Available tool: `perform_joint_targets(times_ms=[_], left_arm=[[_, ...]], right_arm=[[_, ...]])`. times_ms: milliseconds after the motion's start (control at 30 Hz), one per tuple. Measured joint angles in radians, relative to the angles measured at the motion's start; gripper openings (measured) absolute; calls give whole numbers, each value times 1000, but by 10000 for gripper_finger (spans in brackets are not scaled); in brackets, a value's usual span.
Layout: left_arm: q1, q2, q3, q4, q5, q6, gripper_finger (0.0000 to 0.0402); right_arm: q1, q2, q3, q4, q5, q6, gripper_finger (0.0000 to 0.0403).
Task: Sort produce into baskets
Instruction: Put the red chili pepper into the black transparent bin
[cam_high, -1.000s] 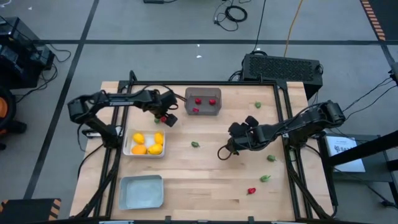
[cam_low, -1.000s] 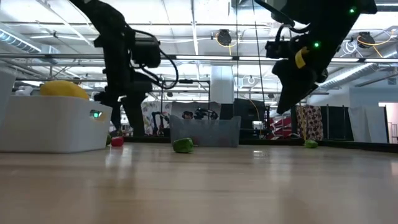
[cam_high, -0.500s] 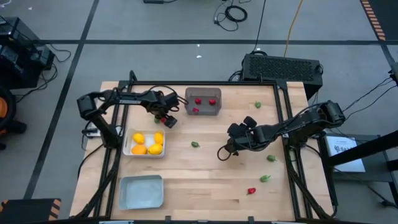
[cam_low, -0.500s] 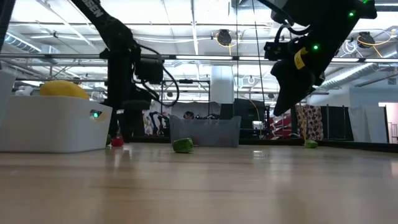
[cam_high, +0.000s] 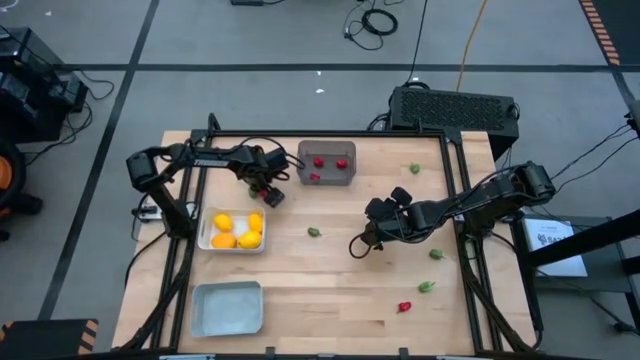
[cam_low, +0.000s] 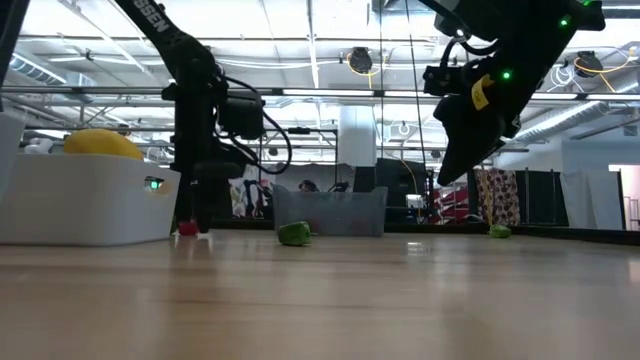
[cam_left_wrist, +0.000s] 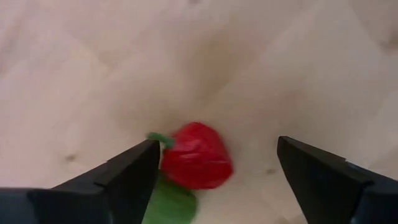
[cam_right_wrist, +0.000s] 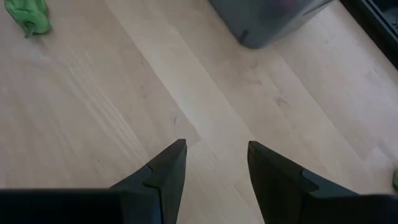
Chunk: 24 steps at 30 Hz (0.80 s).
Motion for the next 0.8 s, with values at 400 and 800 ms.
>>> perform_joint_targets(times_ms=[400, 800], left_arm=[[-1, 0, 0, 1, 18, -2, 208], [-21, -29, 5, 0, -35, 22, 139]], right_arm=[[0, 0, 0, 5, 0, 0, 162], [0, 0, 0, 7, 0, -7, 162]])
